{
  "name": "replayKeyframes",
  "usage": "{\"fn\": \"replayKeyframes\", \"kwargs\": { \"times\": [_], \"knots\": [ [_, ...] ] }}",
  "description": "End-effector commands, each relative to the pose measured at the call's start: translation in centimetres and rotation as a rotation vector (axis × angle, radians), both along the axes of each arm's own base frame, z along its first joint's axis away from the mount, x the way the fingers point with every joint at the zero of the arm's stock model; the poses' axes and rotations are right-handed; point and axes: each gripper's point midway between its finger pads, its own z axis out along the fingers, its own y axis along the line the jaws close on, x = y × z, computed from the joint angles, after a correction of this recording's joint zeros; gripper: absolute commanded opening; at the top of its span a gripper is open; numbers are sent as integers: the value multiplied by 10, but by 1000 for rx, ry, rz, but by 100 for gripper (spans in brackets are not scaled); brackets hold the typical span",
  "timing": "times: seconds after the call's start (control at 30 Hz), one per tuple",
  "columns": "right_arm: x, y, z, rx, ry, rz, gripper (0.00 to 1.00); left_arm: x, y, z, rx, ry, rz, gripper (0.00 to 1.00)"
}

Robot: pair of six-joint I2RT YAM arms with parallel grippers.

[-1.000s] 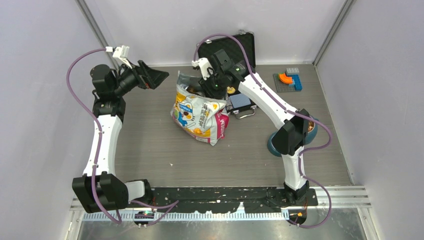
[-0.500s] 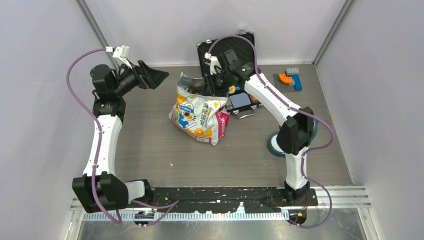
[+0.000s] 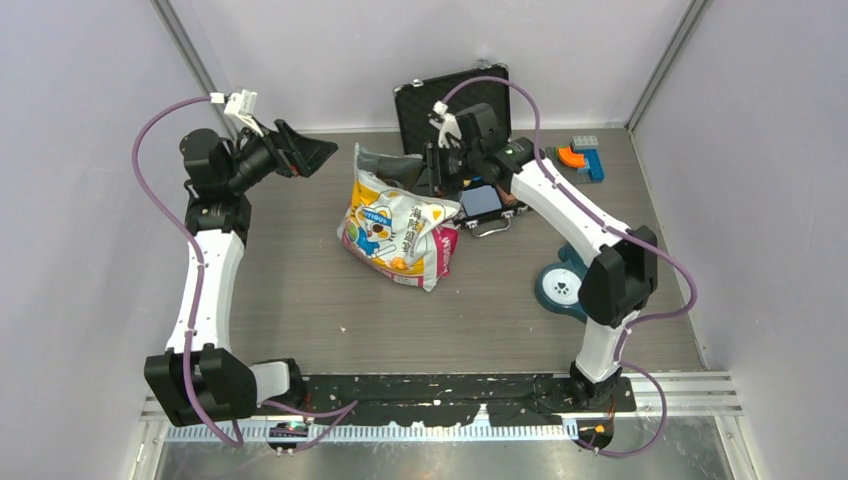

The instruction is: Serve the pet food

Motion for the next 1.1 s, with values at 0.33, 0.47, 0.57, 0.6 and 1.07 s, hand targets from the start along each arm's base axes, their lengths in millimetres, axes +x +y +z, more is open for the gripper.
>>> {"fn": "replayKeyframes", "kwargs": {
  "times": [0.33,0.47,0.57,0.6,1.07],
  "knots": [
    [-11,-32,111,247,-177,-74,5,-6,1,16,14,-69,4,99],
    [-13,-41,117,246,-198,-98,5,-5,1,14,14,-66,4,99],
    [-11,-50,120,233,-214,-129,5,-2,3,12,13,-59,12,99],
    [-12,-53,122,234,-221,-136,5,-1,2,11,13,-57,12,99],
    [-18,-84,136,240,-281,-223,5,4,4,7,14,-37,17,99]
  ]
}}
